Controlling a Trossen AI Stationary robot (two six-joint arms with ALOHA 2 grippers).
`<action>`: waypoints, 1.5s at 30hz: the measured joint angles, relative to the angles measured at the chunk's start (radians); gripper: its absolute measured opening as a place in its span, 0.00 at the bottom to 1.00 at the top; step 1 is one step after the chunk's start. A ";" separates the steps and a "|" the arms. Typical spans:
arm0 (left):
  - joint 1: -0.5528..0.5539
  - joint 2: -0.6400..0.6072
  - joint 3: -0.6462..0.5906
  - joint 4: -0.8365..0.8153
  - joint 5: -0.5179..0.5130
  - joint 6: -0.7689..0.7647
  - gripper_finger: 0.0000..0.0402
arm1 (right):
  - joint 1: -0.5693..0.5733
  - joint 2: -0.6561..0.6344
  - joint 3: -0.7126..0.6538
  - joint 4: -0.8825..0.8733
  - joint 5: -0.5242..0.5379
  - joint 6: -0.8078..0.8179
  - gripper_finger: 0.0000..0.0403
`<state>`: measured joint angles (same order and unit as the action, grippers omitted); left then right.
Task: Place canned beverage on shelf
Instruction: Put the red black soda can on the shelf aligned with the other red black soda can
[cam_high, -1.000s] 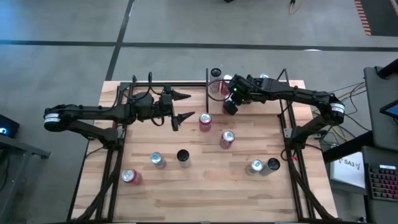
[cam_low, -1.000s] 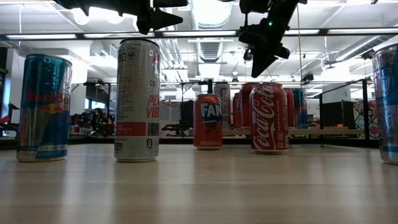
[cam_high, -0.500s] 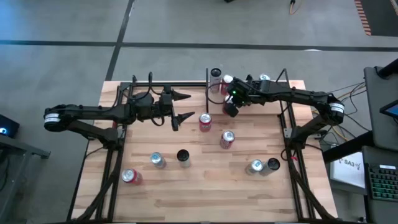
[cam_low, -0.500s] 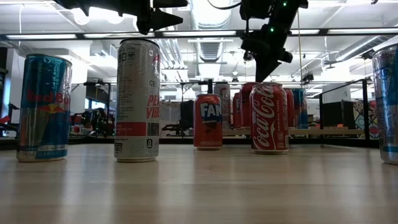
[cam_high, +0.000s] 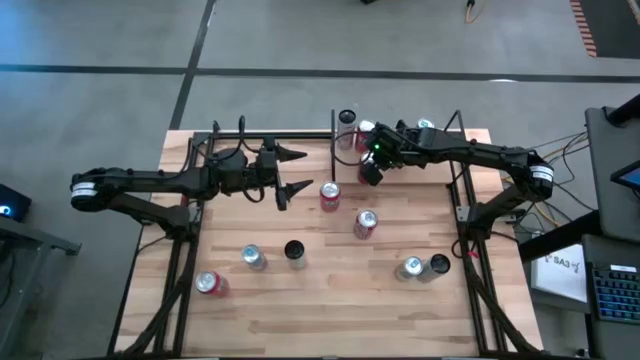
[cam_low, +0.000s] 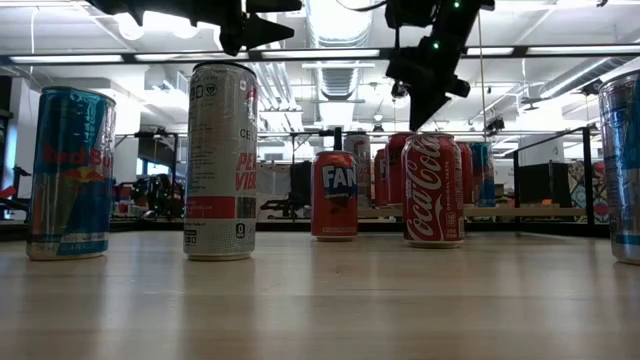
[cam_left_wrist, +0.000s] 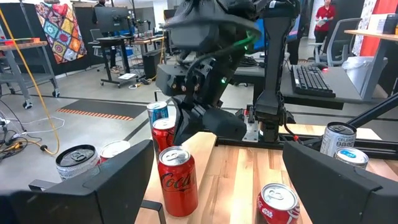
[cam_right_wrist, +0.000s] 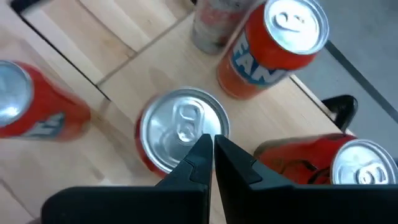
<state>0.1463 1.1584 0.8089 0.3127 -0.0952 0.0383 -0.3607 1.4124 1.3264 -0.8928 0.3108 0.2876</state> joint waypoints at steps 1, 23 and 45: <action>0.000 0.000 0.000 0.000 0.000 0.000 0.85 | 0.000 -0.001 0.003 0.003 -0.013 0.000 0.02; 0.000 0.000 0.000 -0.016 0.000 0.000 0.85 | 0.000 -0.001 -0.023 0.004 -0.100 -0.009 0.02; 0.000 0.000 0.000 -0.015 0.000 0.000 0.85 | 0.000 -0.002 -0.023 -0.057 -0.018 0.036 0.02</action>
<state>0.1463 1.1584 0.8089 0.2977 -0.0952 0.0387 -0.3607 1.4109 1.3029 -0.9497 0.2924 0.3233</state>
